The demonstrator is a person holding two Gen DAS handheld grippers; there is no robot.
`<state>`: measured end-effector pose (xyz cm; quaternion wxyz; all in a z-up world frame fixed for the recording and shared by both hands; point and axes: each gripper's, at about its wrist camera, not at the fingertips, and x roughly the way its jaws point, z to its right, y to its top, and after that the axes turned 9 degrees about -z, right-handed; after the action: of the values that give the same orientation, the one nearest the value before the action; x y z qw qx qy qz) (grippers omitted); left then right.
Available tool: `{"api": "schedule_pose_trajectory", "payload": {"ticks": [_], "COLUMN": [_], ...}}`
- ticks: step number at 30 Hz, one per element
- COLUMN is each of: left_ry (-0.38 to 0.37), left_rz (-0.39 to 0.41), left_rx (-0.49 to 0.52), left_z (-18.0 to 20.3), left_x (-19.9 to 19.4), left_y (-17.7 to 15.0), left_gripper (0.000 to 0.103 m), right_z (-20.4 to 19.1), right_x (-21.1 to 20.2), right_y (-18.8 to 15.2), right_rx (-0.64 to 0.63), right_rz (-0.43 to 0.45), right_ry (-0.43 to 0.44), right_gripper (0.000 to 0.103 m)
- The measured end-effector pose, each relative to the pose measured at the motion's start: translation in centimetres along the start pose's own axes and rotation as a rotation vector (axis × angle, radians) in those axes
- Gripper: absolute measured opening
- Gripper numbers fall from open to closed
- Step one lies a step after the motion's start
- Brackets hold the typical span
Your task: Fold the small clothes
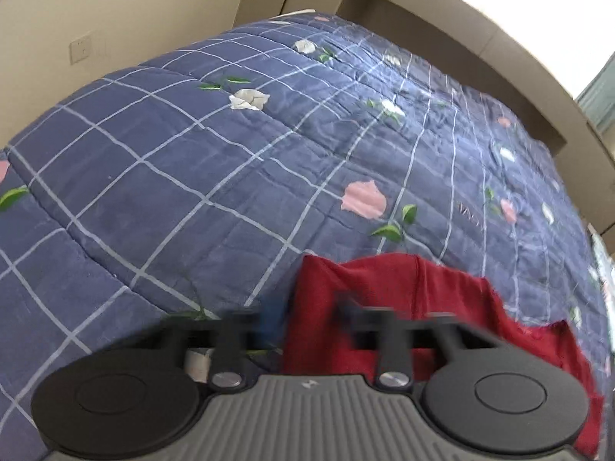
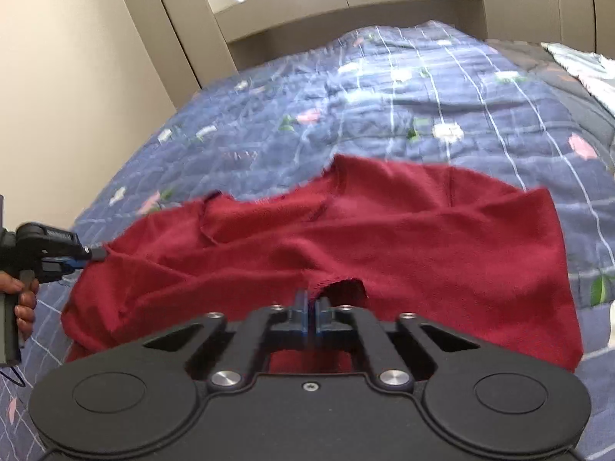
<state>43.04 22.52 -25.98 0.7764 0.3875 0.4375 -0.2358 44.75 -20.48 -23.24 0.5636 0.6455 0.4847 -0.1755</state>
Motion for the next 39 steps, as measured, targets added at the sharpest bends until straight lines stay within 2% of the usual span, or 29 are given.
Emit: {"api": "schedule_pose_trajectory", "payload": {"ticks": [2, 5, 8, 10, 14, 16, 17, 18, 19, 20, 21, 22, 27, 30, 37, 39], "left_ry": [-0.006, -0.018, -0.041, -0.053, -0.058, -0.077, -0.076, -0.077, -0.08, -0.085, -0.085, -0.081, -0.076, -0.036, 0.051, 0.074], "left_rz": [0.038, 0.115, 0.171, 0.185, 0.144, 0.124, 0.125, 0.126, 0.128, 0.136, 0.147, 0.163, 0.18, 0.187, 0.146, 0.15], "left_rx": [0.018, 0.045, 0.028, -0.003, -0.002, -0.007, -0.011, -0.01, -0.006, -0.001, 0.005, 0.019, 0.143, 0.277, 0.491, 0.543], "left_z": [0.6, 1.4, 1.7, 1.6, 1.9, 1.8, 1.8, 1.7, 1.6, 1.5, 1.4, 1.2, 0.0, -0.8, -0.9, -0.4], "left_x": [-0.6, -2.3, -3.9, -4.1, -2.6, -2.0, -2.0, -2.1, -2.2, -2.5, -3.0, -3.6, -6.5, -8.1, -7.5, -6.6], "left_y": [-0.2, -0.7, -0.8, -0.5, -0.1, -0.1, -0.1, -0.2, -0.3, -0.4, -0.6, -0.8, -2.0, -3.6, -7.8, -8.5], "left_gripper": [0.006, 0.005, 0.005, 0.005, 0.006, 0.01, 0.017, 0.031, 0.041, 0.063, 0.078, 0.081, 0.094, 0.098, 0.098, 0.093], "right_z": [-0.5, -0.8, 0.2, 1.1, 3.2, 3.8, 3.9, 3.9, 3.9, 4.0, 4.0, 4.0, 3.8, 3.6, 2.8, 2.5], "right_x": [-0.9, -2.6, -3.5, -3.1, -0.1, 1.0, 1.1, 1.1, 0.9, 0.6, 0.5, 0.3, 0.3, 0.3, 0.5, 0.4], "right_y": [0.8, 2.2, 3.5, 4.1, 4.0, 3.8, 3.8, 3.7, 3.6, 3.6, 3.5, 3.3, 2.1, 1.2, 0.9, 1.1], "right_rx": [-0.018, -0.035, -0.003, 0.032, 0.104, 0.127, 0.136, 0.143, 0.15, 0.158, 0.162, 0.165, 0.176, 0.178, 0.181, 0.175], "right_rz": [0.04, 0.113, 0.152, 0.134, 0.016, -0.023, -0.027, -0.024, -0.018, -0.014, -0.011, -0.012, -0.049, -0.061, -0.064, -0.059], "right_ry": [0.01, 0.001, -0.026, -0.044, -0.054, -0.053, -0.049, -0.045, -0.041, -0.03, -0.021, -0.016, 0.001, 0.002, 0.003, 0.001], "right_gripper": [0.002, 0.002, 0.002, 0.002, 0.002, 0.008, 0.012, 0.018, 0.026, 0.031, 0.04, 0.044, 0.045, 0.047, 0.047, 0.047]}}
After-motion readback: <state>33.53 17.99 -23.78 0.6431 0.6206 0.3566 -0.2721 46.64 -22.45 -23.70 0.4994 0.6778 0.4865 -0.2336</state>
